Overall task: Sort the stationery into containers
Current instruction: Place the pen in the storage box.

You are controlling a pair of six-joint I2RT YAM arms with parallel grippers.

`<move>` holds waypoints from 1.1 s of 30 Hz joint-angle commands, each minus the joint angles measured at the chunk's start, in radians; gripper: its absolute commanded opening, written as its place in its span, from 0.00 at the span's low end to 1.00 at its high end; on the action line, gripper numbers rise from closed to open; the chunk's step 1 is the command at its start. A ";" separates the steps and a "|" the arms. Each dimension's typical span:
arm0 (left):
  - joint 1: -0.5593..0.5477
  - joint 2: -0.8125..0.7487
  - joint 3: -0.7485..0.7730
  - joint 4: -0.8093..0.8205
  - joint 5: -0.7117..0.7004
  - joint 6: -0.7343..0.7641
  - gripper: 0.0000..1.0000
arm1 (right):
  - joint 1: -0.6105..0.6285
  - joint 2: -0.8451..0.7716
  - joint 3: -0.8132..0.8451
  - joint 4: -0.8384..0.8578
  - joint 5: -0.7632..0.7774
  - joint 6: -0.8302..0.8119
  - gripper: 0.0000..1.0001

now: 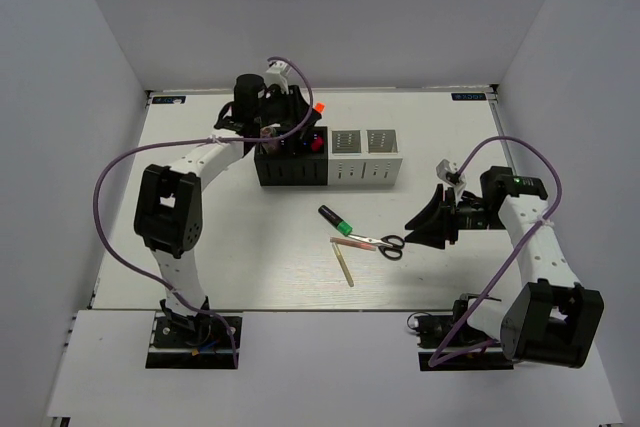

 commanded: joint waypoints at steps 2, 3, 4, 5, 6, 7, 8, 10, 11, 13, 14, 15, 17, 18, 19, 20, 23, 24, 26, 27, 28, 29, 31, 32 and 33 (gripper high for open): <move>-0.005 0.004 0.055 -0.018 0.126 0.146 0.00 | -0.001 0.018 0.039 -0.211 -0.028 -0.050 0.48; -0.005 0.004 0.055 -0.016 0.133 0.157 0.00 | 0.001 0.024 0.040 -0.212 -0.031 -0.056 0.48; -0.007 0.006 0.048 -0.015 0.143 0.166 0.00 | 0.001 0.022 0.040 -0.215 -0.030 -0.059 0.48; -0.010 0.009 0.044 -0.014 0.143 0.198 0.00 | 0.001 0.025 0.042 -0.219 -0.030 -0.062 0.48; -0.011 0.007 0.041 -0.014 0.148 0.209 0.00 | 0.001 0.030 0.042 -0.222 -0.033 -0.066 0.48; -0.016 0.006 0.024 -0.016 0.148 0.223 0.00 | -0.001 0.032 0.043 -0.222 -0.028 -0.069 0.49; -0.022 0.000 0.019 -0.016 0.140 0.264 0.00 | 0.001 0.032 0.042 -0.225 -0.030 -0.071 0.49; -0.030 -0.005 0.005 -0.037 0.118 0.316 0.00 | 0.001 0.036 0.043 -0.238 -0.033 -0.089 0.49; -0.037 -0.007 -0.001 -0.041 0.111 0.344 0.00 | -0.001 0.036 0.043 -0.246 -0.037 -0.094 0.49; -0.043 -0.010 -0.018 -0.034 0.085 0.391 0.00 | 0.001 0.039 0.046 -0.263 -0.036 -0.128 0.51; -0.052 -0.010 -0.028 -0.036 0.078 0.401 0.00 | -0.001 0.039 0.045 -0.271 -0.039 -0.138 0.52; -0.054 -0.008 -0.030 -0.033 0.068 0.424 0.00 | -0.001 0.039 0.048 -0.283 -0.042 -0.148 0.52; -0.063 -0.007 -0.030 -0.027 0.053 0.436 0.00 | 0.001 0.039 0.045 -0.314 -0.042 -0.192 0.54; -0.065 0.002 -0.030 -0.024 0.045 0.444 0.00 | 0.001 0.038 0.046 -0.315 -0.044 -0.200 0.54; -0.068 0.006 -0.028 -0.021 0.035 0.447 0.00 | 0.001 0.033 0.043 -0.318 -0.042 -0.201 0.54; -0.072 0.010 -0.027 -0.018 0.032 0.453 0.00 | 0.001 0.029 0.040 -0.315 -0.042 -0.208 0.54; -0.085 0.024 -0.024 -0.011 -0.004 0.476 0.00 | 0.001 0.016 0.039 -0.317 -0.045 -0.217 0.55; -0.083 0.029 -0.016 -0.014 -0.005 0.478 0.00 | 0.001 0.015 0.036 -0.315 -0.047 -0.215 0.55; -0.085 0.036 -0.013 -0.019 -0.018 0.487 0.00 | 0.001 0.010 0.036 -0.317 -0.047 -0.215 0.56; -0.089 0.038 -0.013 -0.024 -0.019 0.502 0.00 | 0.001 0.012 0.036 -0.315 -0.047 -0.217 0.56; -0.088 0.038 -0.014 -0.030 -0.028 0.514 0.00 | 0.001 0.009 0.034 -0.317 -0.045 -0.217 0.58; -0.091 0.038 -0.018 -0.036 -0.039 0.521 0.00 | 0.001 0.012 0.036 -0.317 -0.047 -0.217 0.58; -0.089 0.036 -0.027 -0.034 -0.053 0.530 0.05 | -0.001 0.009 0.036 -0.317 -0.045 -0.217 0.61; -0.089 0.032 -0.031 -0.037 -0.057 0.530 0.22 | 0.002 0.007 0.036 -0.317 -0.047 -0.218 0.67; -0.089 0.029 -0.039 -0.031 -0.064 0.530 0.29 | -0.001 0.004 0.033 -0.317 -0.047 -0.220 0.70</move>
